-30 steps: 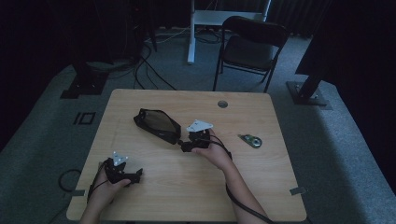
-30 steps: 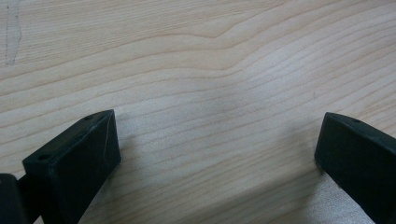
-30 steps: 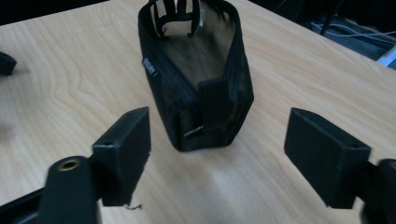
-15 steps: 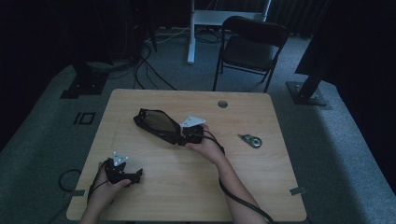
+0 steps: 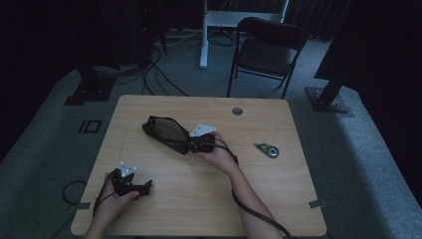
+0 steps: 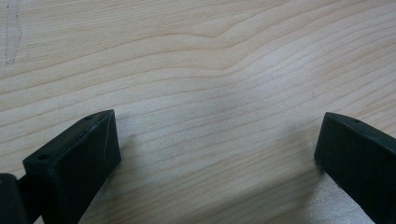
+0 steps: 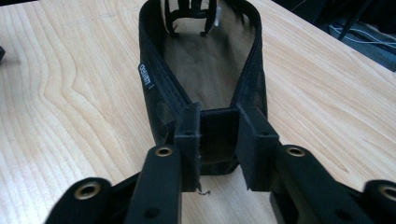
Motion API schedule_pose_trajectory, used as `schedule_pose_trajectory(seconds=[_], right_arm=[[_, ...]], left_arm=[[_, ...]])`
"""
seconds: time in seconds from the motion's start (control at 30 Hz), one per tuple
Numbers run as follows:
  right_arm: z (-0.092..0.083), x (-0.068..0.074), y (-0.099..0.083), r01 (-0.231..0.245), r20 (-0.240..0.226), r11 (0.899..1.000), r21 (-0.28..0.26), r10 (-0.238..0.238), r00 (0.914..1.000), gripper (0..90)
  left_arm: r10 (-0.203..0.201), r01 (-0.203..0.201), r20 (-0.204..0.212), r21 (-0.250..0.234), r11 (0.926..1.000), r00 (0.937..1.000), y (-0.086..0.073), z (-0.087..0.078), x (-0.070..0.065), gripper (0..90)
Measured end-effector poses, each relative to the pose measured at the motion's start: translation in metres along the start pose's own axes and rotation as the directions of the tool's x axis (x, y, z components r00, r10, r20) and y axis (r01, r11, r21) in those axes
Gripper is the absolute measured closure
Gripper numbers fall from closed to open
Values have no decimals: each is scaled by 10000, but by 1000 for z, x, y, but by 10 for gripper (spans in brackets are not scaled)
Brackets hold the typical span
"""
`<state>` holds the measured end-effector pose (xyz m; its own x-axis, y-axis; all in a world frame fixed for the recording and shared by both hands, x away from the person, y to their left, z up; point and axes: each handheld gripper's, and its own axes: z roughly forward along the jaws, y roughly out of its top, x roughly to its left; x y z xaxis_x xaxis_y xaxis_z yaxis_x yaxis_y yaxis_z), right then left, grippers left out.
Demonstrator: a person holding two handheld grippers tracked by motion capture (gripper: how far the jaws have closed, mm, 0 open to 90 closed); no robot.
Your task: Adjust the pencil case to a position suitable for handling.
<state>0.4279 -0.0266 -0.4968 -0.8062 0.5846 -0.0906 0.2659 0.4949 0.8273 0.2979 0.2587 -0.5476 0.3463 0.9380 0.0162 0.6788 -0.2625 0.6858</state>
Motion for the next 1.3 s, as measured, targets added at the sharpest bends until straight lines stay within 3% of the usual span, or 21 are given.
schedule_pose_trajectory(seconds=[0.5,0.93,1.3], right_arm=[[-20,-2,-14,-263,188,9997,-7,263,9995,730],[-56,-19,-42,-720,847,9974,-41,721,9938,731],[-95,-34,-70,-1056,1565,9944,-103,1059,9820,731]], left_arm=[[-4,4,-1,-3,10000,10000,0,0,0,3],[-4,4,0,-1,10000,10000,0,0,0,3],[1,-1,1,3,10000,10000,0,0,0,3]])
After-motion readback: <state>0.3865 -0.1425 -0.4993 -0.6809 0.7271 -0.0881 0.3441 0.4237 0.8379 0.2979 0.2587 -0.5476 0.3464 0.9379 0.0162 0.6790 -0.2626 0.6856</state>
